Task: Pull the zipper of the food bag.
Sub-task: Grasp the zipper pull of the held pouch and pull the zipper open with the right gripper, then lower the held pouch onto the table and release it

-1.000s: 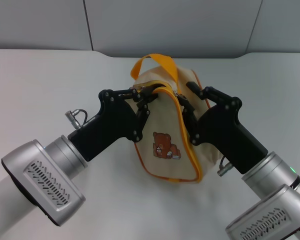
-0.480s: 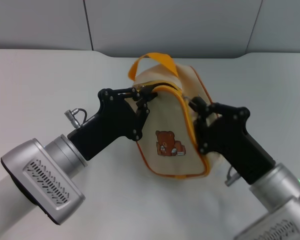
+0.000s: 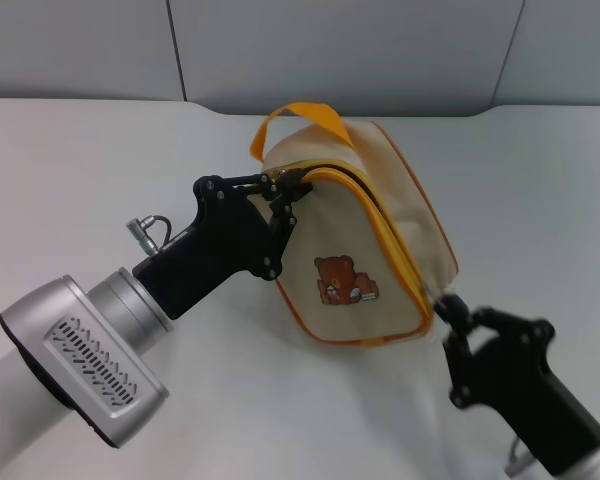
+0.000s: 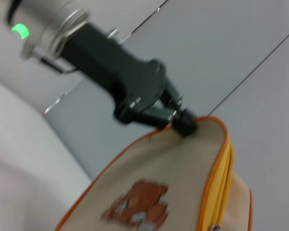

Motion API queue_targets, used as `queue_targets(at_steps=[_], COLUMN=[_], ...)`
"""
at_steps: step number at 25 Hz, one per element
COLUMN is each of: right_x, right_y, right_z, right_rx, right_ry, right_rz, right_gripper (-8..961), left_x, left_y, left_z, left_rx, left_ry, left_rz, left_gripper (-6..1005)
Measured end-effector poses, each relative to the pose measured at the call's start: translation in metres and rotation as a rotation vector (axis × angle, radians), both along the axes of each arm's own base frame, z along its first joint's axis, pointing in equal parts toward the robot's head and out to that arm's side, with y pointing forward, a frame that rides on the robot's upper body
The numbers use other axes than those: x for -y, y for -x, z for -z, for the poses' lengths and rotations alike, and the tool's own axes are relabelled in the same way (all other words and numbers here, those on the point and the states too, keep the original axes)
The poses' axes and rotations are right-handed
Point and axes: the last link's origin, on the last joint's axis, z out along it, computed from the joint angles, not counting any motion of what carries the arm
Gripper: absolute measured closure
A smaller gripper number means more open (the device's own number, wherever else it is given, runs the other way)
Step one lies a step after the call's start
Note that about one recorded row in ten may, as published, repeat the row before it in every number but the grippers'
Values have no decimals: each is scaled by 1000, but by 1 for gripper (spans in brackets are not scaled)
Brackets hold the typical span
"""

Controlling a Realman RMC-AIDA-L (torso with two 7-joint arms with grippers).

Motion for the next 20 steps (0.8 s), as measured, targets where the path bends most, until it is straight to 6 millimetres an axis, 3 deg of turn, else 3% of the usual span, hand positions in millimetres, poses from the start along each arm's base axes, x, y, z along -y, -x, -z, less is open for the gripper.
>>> queue_targets(at_steps=[6,12,17,20], right_x=[13,15,12,10], right_y=[-14,0,1,1], right_z=[-3,-24,-32,-35], right_rx=[45,-169,-269,-319], right_ry=[-24,-75,-45,-22], right_rz=[39,-18,-28,-29], right_gripper=[937,914,895,764], left_x=[1,9,19,25], left_y=[0,3,7,10], left_z=[1,2,3,2], left_rx=[3,19,63,133], left_ry=[3,13,13,-4], left_rz=[-2,-14,-48,-109], left_gripper=[925,920,916,913])
